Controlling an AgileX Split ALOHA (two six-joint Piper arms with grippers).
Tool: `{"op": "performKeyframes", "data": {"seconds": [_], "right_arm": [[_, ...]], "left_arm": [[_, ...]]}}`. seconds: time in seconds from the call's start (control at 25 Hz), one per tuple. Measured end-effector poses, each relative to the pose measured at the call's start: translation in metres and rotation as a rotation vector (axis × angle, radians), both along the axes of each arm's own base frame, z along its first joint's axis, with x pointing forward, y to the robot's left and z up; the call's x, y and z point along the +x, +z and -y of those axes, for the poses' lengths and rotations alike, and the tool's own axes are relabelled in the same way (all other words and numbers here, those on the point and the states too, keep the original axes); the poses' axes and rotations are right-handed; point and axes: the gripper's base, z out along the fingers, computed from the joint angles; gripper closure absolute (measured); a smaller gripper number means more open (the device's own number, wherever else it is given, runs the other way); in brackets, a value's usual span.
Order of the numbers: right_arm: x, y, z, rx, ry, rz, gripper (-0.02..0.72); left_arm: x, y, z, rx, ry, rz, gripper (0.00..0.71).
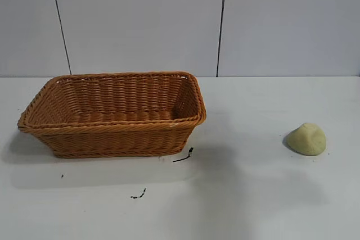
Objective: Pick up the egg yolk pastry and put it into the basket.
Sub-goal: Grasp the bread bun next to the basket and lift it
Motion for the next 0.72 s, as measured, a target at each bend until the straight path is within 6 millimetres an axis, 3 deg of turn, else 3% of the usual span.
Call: {"op": "performKeyframes", "data": {"seconds": [0.44,0.72], "right_arm": [[0.133,-0.074,-0.001,-0.018,0.001,-0.228,0.010],[0.181,-0.130,-0.003,-0.012,-0.006,-0.301,0.010]], "left_arm": [[0.000,0.000,0.000,0.000,0.000,0.000,0.014],[0.000,0.000,0.000,0.000,0.000,0.000,0.014]]}}
